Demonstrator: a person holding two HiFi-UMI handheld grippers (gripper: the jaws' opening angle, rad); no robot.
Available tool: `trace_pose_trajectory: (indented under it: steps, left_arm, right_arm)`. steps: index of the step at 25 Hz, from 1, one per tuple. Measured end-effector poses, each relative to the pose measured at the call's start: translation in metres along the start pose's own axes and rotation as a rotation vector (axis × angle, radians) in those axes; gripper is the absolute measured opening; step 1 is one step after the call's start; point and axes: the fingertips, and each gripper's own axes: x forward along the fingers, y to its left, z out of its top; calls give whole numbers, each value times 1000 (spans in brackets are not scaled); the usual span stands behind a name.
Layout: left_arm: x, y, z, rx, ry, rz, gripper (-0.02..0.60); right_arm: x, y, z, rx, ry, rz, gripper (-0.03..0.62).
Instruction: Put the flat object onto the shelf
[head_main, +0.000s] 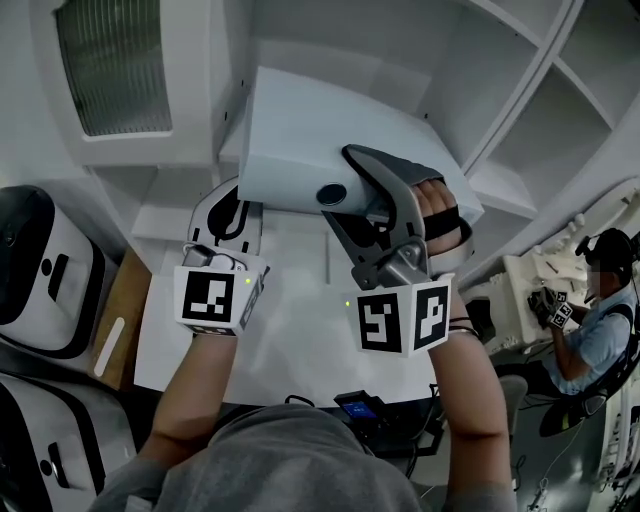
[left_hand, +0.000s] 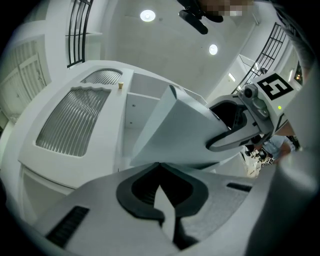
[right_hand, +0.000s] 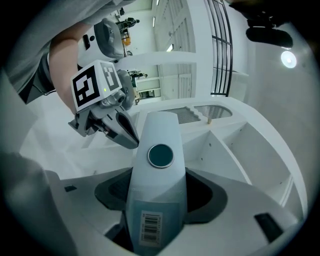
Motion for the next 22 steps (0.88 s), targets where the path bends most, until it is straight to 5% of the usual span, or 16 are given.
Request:
trace_pose_trajectory:
  steps: [22]
  left_arm:
    - [7, 24, -46, -13, 80, 39, 6]
  right_arm:
    - [61, 43, -27, -153, 33, 81, 299]
